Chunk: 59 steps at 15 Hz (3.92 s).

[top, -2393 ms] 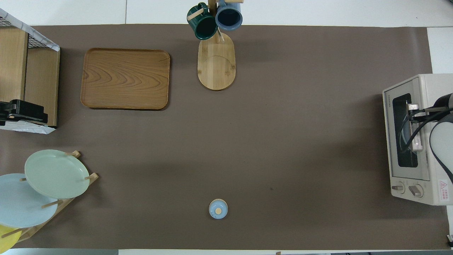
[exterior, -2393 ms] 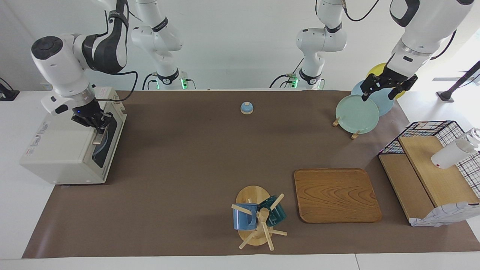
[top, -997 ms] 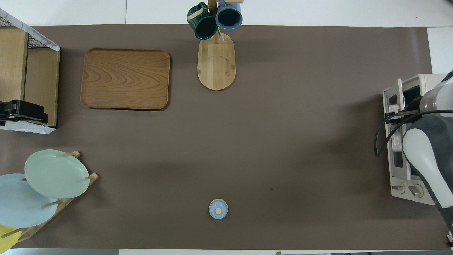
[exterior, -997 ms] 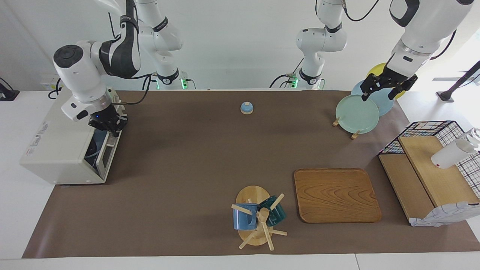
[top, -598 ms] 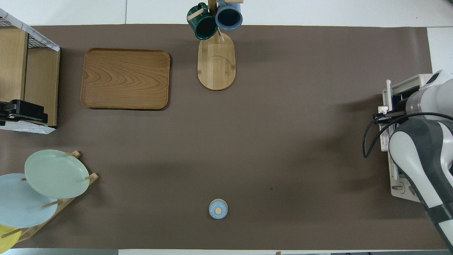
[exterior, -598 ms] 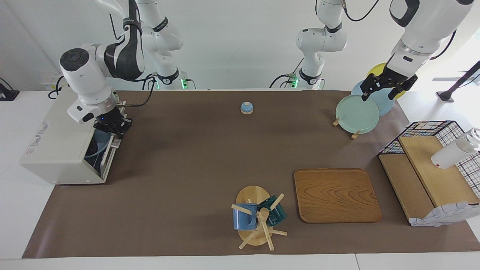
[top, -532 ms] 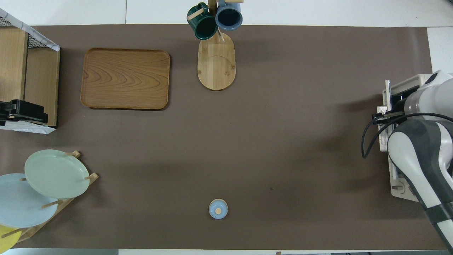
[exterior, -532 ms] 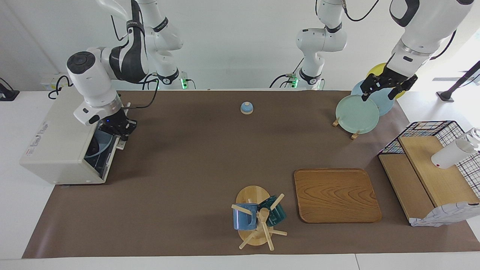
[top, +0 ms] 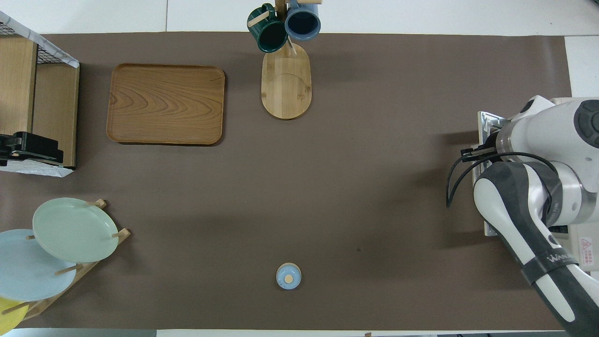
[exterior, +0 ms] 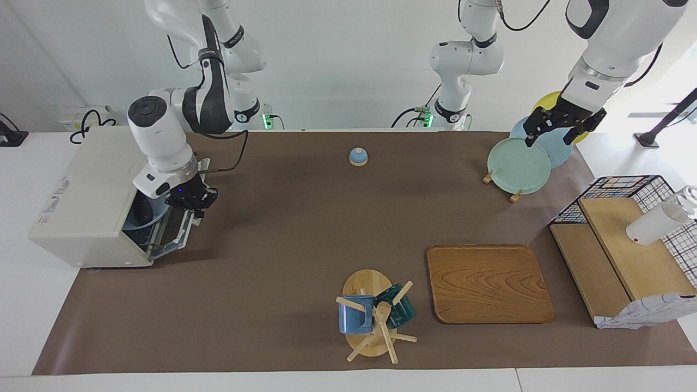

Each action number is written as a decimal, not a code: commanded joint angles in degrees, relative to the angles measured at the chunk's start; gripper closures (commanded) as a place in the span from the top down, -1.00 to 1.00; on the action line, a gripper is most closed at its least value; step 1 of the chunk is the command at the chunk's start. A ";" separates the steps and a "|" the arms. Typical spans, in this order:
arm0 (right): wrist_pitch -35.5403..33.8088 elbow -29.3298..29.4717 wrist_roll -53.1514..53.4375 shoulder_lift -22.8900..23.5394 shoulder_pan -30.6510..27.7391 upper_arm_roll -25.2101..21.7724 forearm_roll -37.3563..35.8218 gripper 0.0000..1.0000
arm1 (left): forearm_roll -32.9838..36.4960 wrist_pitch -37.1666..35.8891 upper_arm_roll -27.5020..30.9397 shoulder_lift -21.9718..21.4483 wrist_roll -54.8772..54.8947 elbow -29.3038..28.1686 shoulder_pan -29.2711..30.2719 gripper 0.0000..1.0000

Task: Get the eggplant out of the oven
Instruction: 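Pull the oven door down open with the right gripper, then pull the blue plate with eggplant out of the oven with the right gripper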

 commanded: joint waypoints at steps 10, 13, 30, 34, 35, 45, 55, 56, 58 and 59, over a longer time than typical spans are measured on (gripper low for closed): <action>13.07 -4.91 4.08 6.58 2.45 -0.13 -0.01 -1.00 | 0.62 -0.56 -0.09 -1.07 0.51 -0.80 0.08 1.00; 13.16 -4.56 6.10 6.58 3.95 -0.13 -0.01 -1.00 | 0.62 -0.65 -0.09 -1.07 0.43 -0.80 0.08 1.00; -10.31 2.83 8.68 -2.30 2.74 -0.74 -5.81 -0.07 | 0.62 -0.56 -0.09 -1.07 0.43 -0.80 -0.10 1.00; -9.87 1.59 2.88 -2.65 -0.69 -0.74 -5.72 -0.18 | 0.62 -0.65 -0.09 -1.07 0.43 -0.80 -0.10 1.00; -9.61 1.16 2.25 -2.65 -1.31 -0.74 -5.72 -0.20 | 0.62 -0.65 -0.09 -1.07 0.43 -0.80 -0.10 1.00; -1.18 -5.43 1.89 -4.50 -3.16 -0.74 -5.72 -0.31 | 0.62 -0.47 -0.10 -1.15 0.25 -0.80 -0.10 1.00; -0.64 -6.66 1.98 -4.32 -4.39 -0.74 -5.72 -0.54 | 0.62 -1.35 -0.62 -3.61 0.25 -0.97 -0.63 1.00; -0.56 -7.10 1.98 -4.41 -4.48 -0.74 -5.72 -0.54 | 0.62 -1.26 -0.62 -3.88 0.25 -0.97 -0.72 1.00; -0.55 -7.63 1.81 -4.59 -4.66 -0.74 -5.72 -0.75 | 0.62 -1.26 -0.62 -3.97 0.16 -1.06 -0.72 1.00; -0.55 -7.64 1.37 -4.59 -4.66 -0.74 -5.72 -1.00 | 0.62 -1.18 -0.62 -3.97 0.34 -1.06 -0.63 1.00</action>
